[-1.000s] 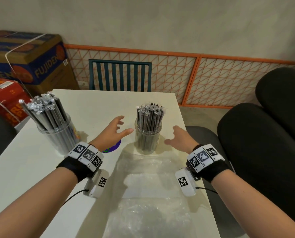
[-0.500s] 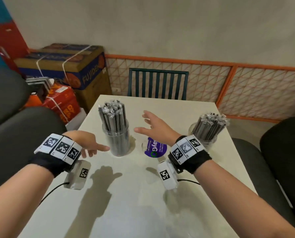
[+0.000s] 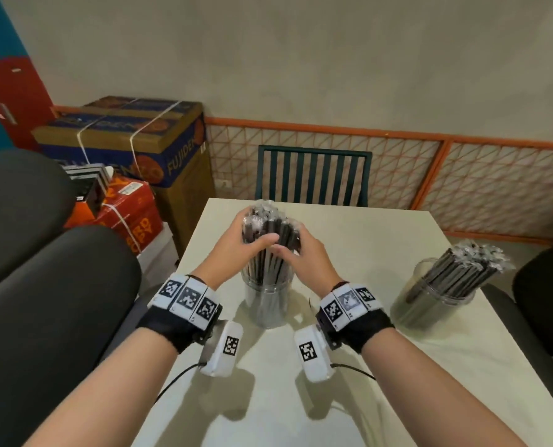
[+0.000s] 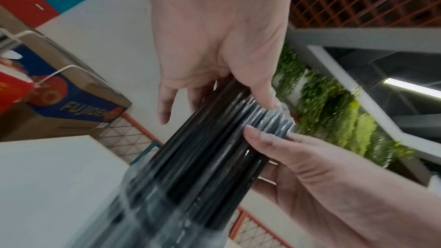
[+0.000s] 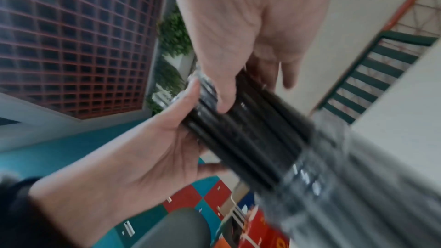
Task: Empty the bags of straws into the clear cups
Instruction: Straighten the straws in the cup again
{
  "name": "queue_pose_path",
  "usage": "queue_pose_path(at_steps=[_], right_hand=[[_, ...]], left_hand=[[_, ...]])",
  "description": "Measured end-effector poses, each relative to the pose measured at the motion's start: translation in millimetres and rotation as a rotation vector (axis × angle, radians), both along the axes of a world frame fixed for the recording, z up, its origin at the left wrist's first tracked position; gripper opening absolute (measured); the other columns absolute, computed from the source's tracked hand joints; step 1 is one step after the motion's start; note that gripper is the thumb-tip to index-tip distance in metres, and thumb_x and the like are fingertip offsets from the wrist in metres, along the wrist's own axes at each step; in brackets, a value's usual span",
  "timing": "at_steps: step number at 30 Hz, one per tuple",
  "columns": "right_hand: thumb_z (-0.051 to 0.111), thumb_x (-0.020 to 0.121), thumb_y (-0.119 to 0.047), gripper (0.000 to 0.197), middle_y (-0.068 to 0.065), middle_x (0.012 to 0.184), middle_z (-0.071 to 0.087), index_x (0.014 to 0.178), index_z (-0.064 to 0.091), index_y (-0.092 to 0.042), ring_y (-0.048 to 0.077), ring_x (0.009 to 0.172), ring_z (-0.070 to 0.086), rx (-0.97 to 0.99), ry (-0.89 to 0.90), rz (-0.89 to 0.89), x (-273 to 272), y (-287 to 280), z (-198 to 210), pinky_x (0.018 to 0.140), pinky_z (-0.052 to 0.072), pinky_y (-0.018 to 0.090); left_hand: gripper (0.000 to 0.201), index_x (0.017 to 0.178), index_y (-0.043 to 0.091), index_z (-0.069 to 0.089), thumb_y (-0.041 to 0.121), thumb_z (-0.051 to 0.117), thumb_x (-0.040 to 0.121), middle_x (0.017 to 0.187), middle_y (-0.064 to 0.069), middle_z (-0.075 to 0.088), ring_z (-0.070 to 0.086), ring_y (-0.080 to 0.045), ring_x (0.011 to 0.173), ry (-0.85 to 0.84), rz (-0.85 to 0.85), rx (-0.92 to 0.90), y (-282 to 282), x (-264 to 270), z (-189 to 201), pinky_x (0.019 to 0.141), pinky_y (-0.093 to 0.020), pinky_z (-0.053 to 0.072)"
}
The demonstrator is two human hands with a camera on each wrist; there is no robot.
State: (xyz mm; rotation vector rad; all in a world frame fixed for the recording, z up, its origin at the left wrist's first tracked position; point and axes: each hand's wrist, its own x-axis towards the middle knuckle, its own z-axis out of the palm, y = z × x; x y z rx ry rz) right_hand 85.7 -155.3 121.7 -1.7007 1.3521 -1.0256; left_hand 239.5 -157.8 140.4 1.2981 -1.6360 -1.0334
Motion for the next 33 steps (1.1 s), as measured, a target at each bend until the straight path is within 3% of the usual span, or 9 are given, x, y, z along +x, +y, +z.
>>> queue_pose_path(at_steps=[2, 5, 8, 13, 16, 19, 23, 26, 33], right_hand=[[0.069, 0.081, -0.032, 0.081, 0.002, 0.147, 0.041, 0.147, 0.024, -0.017, 0.016, 0.134, 0.041, 0.096, 0.052, 0.091, -14, -6, 4, 0.112, 0.035, 0.035], [0.076, 0.074, -0.035, 0.109, 0.005, 0.158, 0.016, 0.15, 0.0, -0.017, 0.017, 0.144, 0.021, 0.267, 0.164, 0.084, -28, 0, -8, 0.118, 0.023, 0.039], [0.08, 0.068, -0.036, 0.12, 0.001, 0.16, 0.008, 0.15, -0.006, -0.017, 0.015, 0.146, 0.013, 0.278, 0.177, 0.094, -22, 14, -24, 0.119, 0.016, 0.033], [0.07, 0.064, -0.056, 0.101, -0.002, 0.144, 0.042, 0.145, 0.013, -0.034, 0.02, 0.134, 0.04, 0.151, 0.118, -0.003, 11, 12, -36, 0.112, 0.03, 0.054], [0.065, 0.083, -0.038, 0.075, 0.0, 0.142, 0.046, 0.144, 0.024, -0.026, 0.018, 0.131, 0.044, 0.033, 0.092, -0.021, 14, 7, -15, 0.11, 0.037, 0.047], [0.075, 0.075, -0.031, 0.094, 0.003, 0.148, 0.034, 0.148, 0.017, -0.022, 0.017, 0.135, 0.034, 0.061, 0.246, 0.156, -1, 1, 4, 0.113, 0.032, 0.037], [0.082, 0.067, -0.033, 0.118, 0.003, 0.158, 0.011, 0.15, -0.002, -0.022, 0.019, 0.145, 0.014, 0.306, 0.457, 0.387, -33, -8, -6, 0.119, 0.018, 0.039], [0.077, 0.074, -0.03, 0.11, 0.002, 0.159, 0.01, 0.151, -0.001, -0.019, 0.019, 0.146, 0.013, 0.373, 0.337, 0.365, -44, -16, -16, 0.119, 0.015, 0.036], [0.078, 0.072, -0.026, 0.083, 0.003, 0.142, 0.047, 0.142, 0.033, -0.018, 0.017, 0.13, 0.044, 0.233, 0.137, 0.276, -13, -23, -27, 0.112, 0.034, 0.043]], left_hand=[[0.07, 0.136, 0.033, 0.025, 0.025, 0.069, 0.081, 0.127, 0.024, 0.045, 0.046, 0.021, 0.109, -0.086, -0.093, 0.062, 3, 11, 5, 0.096, -0.002, 0.034], [0.108, 0.149, 0.031, 0.003, 0.046, 0.073, 0.068, 0.155, 0.004, 0.023, 0.029, -0.012, 0.138, -0.154, -0.126, 0.215, -2, 35, -13, 0.107, -0.026, 0.025], [0.125, 0.148, 0.032, 0.006, 0.065, 0.076, 0.05, 0.155, 0.003, 0.023, 0.027, -0.013, 0.14, -0.102, -0.16, 0.26, -4, 45, -31, 0.115, -0.033, 0.023], [0.083, 0.144, 0.023, 0.023, 0.025, 0.073, 0.077, 0.138, 0.006, 0.044, 0.044, -0.002, 0.121, -0.035, -0.181, 0.189, -8, 13, -38, 0.102, -0.016, 0.035], [0.067, 0.145, 0.023, 0.024, 0.026, 0.06, 0.088, 0.139, 0.008, 0.042, 0.04, -0.003, 0.124, -0.039, -0.177, 0.14, -14, 13, -25, 0.1, -0.017, 0.031], [0.071, 0.147, 0.025, 0.017, 0.026, 0.057, 0.089, 0.142, 0.01, 0.036, 0.032, -0.006, 0.13, -0.111, -0.319, 0.219, -20, 29, -12, 0.106, -0.023, 0.026], [0.113, 0.15, 0.029, 0.0, 0.067, 0.065, 0.066, 0.159, 0.006, 0.01, 0.014, -0.012, 0.144, -0.245, -0.389, 0.394, -22, 56, -25, 0.119, -0.037, 0.011], [0.12, 0.149, 0.034, 0.001, 0.082, 0.058, 0.056, 0.156, 0.016, 0.01, 0.017, -0.007, 0.142, 0.012, -0.233, 0.358, 4, 43, -37, 0.119, -0.038, 0.012], [0.112, 0.148, 0.032, 0.001, 0.035, 0.079, 0.069, 0.154, -0.002, 0.025, 0.03, -0.019, 0.14, 0.081, 0.074, 0.134, 10, -14, -45, 0.113, -0.034, 0.027]])
